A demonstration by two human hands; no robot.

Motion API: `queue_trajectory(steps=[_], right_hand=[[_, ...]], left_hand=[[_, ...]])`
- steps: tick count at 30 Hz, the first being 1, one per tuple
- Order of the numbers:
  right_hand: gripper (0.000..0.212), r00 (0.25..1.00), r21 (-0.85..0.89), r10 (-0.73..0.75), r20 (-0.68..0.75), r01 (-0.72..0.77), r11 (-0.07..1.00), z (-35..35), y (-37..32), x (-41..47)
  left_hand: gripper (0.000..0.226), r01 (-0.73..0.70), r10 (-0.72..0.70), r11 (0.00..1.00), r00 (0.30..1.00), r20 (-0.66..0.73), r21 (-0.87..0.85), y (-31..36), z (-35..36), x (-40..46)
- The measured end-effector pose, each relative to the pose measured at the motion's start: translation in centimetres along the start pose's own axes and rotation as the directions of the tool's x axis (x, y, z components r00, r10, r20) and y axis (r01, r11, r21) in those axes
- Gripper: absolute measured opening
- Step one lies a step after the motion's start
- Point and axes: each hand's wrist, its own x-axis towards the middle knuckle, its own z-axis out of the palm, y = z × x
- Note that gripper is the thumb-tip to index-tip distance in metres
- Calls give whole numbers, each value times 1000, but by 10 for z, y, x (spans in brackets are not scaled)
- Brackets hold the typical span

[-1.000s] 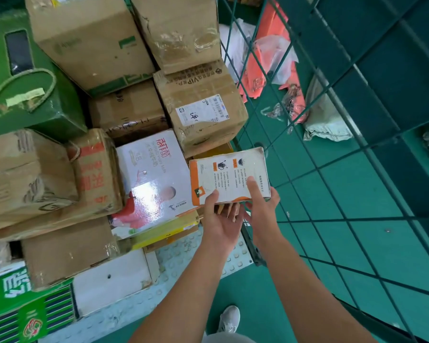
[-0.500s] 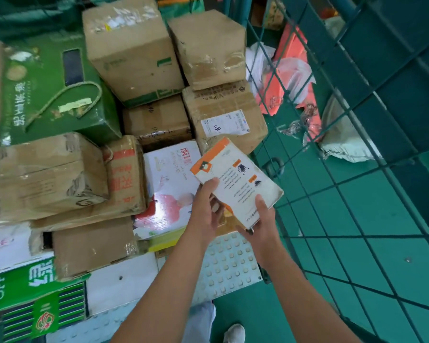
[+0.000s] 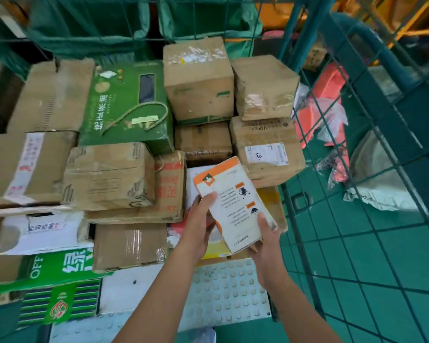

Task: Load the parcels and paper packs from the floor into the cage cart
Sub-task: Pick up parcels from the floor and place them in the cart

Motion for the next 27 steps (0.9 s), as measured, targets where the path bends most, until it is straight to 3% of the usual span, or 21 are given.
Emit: queue_trajectory(steps=[6, 9, 12, 13, 19, 24, 27], right_hand=[[102, 992, -117, -129, 19, 130, 985, 67, -76, 44], [67, 978, -271, -206, 33, 207, 940, 96, -113, 65], [21, 965, -481, -252, 64, 252, 840, 118, -132, 82], [17, 962, -520, -264, 71, 262, 813, 125, -136, 91], [54, 981, -651, -178, 75, 183, 737, 154, -159, 138], [41, 1000, -524, 21, -15, -25, 851, 158, -159, 161], [34, 1000, -495, 20, 8, -13, 869, 157, -153, 160]], left_hand=[[64, -60, 44, 976, 996, -78, -211, 63, 6, 19], [41, -71, 44, 927, 996, -81, -369, 97, 18, 37], [35, -68, 13, 842, 994, -106, -535, 122, 31, 59], [33, -76, 15, 833, 993, -115, -548, 128, 36, 66], [28, -67, -28, 785, 989, -143, -616, 143, 51, 98], [41, 6, -87, 856, 987, -133, -518, 145, 43, 120], [47, 19, -130, 869, 973, -191, -494, 146, 37, 130]])
